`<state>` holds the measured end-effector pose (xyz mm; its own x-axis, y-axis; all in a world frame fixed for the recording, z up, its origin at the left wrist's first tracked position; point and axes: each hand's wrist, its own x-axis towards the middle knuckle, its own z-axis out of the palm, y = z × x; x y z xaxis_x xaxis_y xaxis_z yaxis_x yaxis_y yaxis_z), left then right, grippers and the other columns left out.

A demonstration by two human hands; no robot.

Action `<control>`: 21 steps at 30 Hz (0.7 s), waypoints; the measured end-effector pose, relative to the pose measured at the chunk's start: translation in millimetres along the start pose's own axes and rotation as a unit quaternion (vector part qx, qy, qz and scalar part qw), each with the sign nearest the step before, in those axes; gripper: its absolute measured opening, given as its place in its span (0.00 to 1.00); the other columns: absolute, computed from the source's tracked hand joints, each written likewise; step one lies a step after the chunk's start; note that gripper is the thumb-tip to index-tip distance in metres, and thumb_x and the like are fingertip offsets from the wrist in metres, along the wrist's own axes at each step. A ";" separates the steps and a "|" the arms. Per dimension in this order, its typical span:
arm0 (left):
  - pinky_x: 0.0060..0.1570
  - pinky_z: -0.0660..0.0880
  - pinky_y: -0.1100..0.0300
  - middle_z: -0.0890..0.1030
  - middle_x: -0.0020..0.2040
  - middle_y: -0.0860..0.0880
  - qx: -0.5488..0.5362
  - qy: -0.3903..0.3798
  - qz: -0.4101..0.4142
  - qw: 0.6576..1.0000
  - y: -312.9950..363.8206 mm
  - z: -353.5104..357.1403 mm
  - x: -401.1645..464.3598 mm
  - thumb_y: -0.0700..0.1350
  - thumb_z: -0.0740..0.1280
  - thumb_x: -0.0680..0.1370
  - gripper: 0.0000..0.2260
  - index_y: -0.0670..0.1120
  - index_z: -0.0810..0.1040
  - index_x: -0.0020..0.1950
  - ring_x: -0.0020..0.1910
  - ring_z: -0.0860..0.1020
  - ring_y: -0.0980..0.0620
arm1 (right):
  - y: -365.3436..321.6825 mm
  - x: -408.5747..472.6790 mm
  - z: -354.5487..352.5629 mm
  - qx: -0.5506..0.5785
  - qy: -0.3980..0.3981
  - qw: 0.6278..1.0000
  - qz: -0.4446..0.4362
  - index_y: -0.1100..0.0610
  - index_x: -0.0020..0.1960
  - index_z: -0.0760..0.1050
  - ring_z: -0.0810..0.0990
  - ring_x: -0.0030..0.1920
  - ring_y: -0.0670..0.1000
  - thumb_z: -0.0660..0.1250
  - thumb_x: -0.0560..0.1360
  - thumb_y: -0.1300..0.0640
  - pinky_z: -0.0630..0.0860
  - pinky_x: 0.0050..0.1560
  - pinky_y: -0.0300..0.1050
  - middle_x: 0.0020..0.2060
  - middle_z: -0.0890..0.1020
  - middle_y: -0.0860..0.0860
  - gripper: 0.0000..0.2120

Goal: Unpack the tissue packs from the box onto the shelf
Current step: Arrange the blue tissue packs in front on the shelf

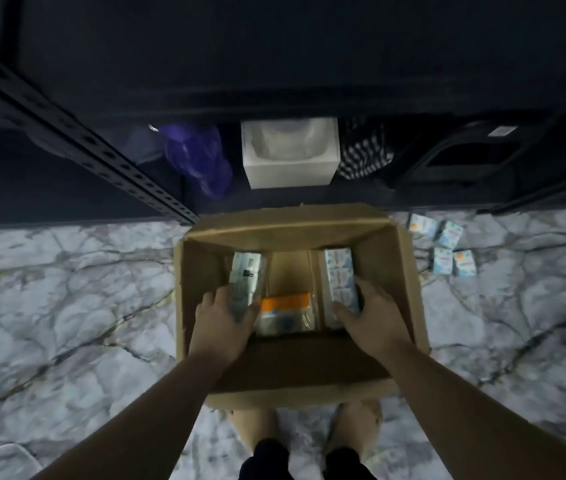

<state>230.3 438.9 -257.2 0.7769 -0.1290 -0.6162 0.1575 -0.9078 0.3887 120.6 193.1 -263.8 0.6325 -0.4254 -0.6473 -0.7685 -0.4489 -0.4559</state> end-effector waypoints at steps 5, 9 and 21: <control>0.67 0.71 0.46 0.69 0.73 0.44 -0.012 -0.019 -0.030 0.999 -35.5 68.5 82.8 0.60 0.74 0.76 0.37 0.49 0.64 0.78 0.71 0.70 0.42 | 28.7 86.9 59.2 0.029 0.005 0.996 0.082 0.47 0.82 0.57 0.71 0.72 0.59 0.69 0.77 0.39 0.72 0.68 0.55 0.74 0.71 0.53 0.38; 0.67 0.72 0.43 0.68 0.74 0.43 -0.057 0.012 -0.076 0.995 -47.5 107.1 131.7 0.59 0.74 0.76 0.36 0.50 0.63 0.78 0.72 0.70 0.41 | 49.9 137.3 98.8 0.035 0.000 0.993 0.116 0.48 0.82 0.53 0.68 0.73 0.60 0.70 0.75 0.38 0.70 0.68 0.59 0.74 0.66 0.56 0.43; 0.68 0.71 0.43 0.71 0.70 0.41 -0.070 0.110 -0.088 0.988 -54.5 145.9 155.8 0.61 0.76 0.72 0.37 0.52 0.66 0.76 0.69 0.70 0.40 | 65.3 167.7 131.1 0.057 0.128 0.987 0.085 0.57 0.76 0.60 0.74 0.67 0.63 0.81 0.67 0.52 0.74 0.61 0.55 0.68 0.71 0.61 0.46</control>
<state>253.8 410.0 -474.3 0.8413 0.1290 -0.5250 0.3723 -0.8424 0.3895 163.9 195.5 -482.2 0.4866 -0.6775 -0.5516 -0.8618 -0.2687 -0.4302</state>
